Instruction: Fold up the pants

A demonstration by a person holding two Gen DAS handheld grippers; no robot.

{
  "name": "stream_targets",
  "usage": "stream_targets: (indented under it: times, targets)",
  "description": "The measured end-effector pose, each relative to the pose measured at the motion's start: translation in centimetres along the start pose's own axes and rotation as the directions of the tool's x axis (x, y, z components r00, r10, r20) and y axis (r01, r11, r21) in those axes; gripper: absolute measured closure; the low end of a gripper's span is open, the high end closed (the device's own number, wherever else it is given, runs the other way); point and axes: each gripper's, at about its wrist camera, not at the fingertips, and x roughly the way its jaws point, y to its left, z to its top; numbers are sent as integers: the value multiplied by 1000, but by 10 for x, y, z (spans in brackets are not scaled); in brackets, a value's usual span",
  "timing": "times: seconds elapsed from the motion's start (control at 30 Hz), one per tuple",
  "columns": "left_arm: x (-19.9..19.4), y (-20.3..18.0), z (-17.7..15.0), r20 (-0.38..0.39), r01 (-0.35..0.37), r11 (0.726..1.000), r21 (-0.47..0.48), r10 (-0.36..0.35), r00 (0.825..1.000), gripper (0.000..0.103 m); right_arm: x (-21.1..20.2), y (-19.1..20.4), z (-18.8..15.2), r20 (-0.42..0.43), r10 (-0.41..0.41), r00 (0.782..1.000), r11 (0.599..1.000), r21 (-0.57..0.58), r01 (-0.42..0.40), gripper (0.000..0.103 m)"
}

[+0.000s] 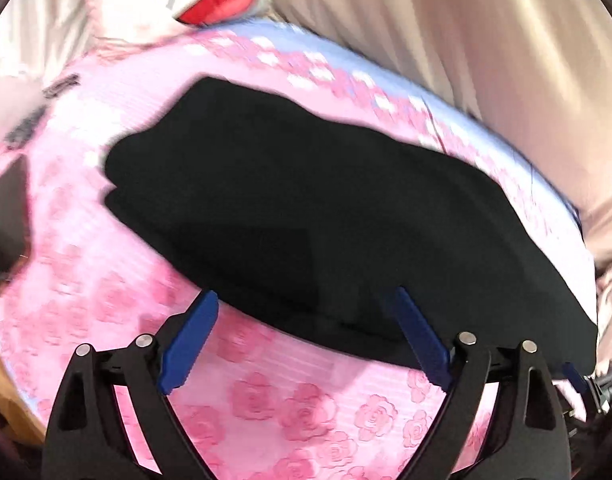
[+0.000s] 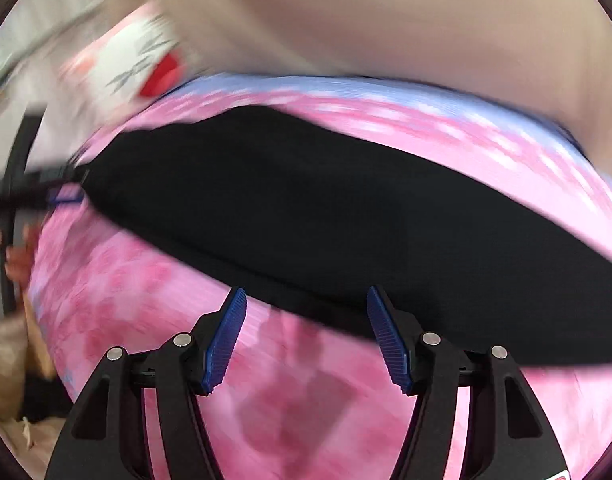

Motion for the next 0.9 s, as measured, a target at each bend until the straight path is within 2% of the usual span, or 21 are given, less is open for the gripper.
stream_targets:
  times: [0.03, 0.07, 0.1, 0.13, 0.23, 0.27, 0.33, 0.43, 0.53, 0.57, 0.63, 0.67, 0.77, 0.83, 0.9]
  targets:
    - [-7, 5, 2, 24, -21, 1000, -2, 21, 1000, 14, 7, 10, 6, 2, 11, 1000, 999, -36, -11, 49]
    - [-12, 8, 2, 36, -32, 999, 0, 32, 999, 13, 22, 28, 18, -1, 30, 1000, 995, -99, -30, 59]
    - [-16, 12, 2, 46, -43, 999, 2, 43, 998, 12, 33, 39, 24, -14, 39, 999, 989, -140, -40, 64]
    - [-19, 16, 3, 49, -43, 999, 0, 42, 998, 12, 48, 51, 32, -38, 46, 998, 983, -177, -52, 66]
    - [-20, 25, 3, 40, -25, 1000, -11, 25, 999, 12, 81, 68, 44, -92, 59, 994, 969, -234, -79, 64]
    - [-21, 27, 2, 39, -15, 1000, -11, 16, 999, 12, 87, 71, 47, -88, 54, 995, 965, -252, -74, 72]
    - [-18, 24, 4, 36, -8, 1000, -9, 8, 999, 12, 88, 69, 52, -99, 67, 993, 965, -247, -90, 95]
    - [-13, 16, 9, 40, 4, 1000, 10, -4, 999, 12, 73, 63, 55, -147, 131, 980, 960, -229, -163, 96]
    - [-12, 5, 12, 46, 23, 999, 36, -24, 999, 12, 51, 64, 37, -176, 160, 971, 950, -241, -200, 95]
    - [-8, 0, 13, 43, 32, 998, 47, -34, 998, 12, 54, 64, 30, -180, 147, 973, 951, -245, -189, 93]
    - [2, -8, 14, 33, 38, 997, 61, -40, 999, 11, 61, 61, 29, -154, 161, 975, 958, -214, -192, 91]
    - [11, -13, 14, 23, 28, 997, 77, -30, 999, 11, 59, 59, 32, -143, 164, 976, 962, -196, -191, 83]
    - [34, -9, 10, -17, -65, 994, 86, 67, 998, 11, 35, 55, 51, -73, 210, 975, 962, -160, -219, 80]
    - [44, 5, 5, -37, -68, 995, 69, 71, 997, 11, 23, 49, 66, -33, 229, 973, 961, -153, -231, 80]
    - [44, 3, -2, -18, -89, 986, 144, 93, 996, 11, 25, 36, 89, -8, 230, 973, 966, -123, -229, 80]
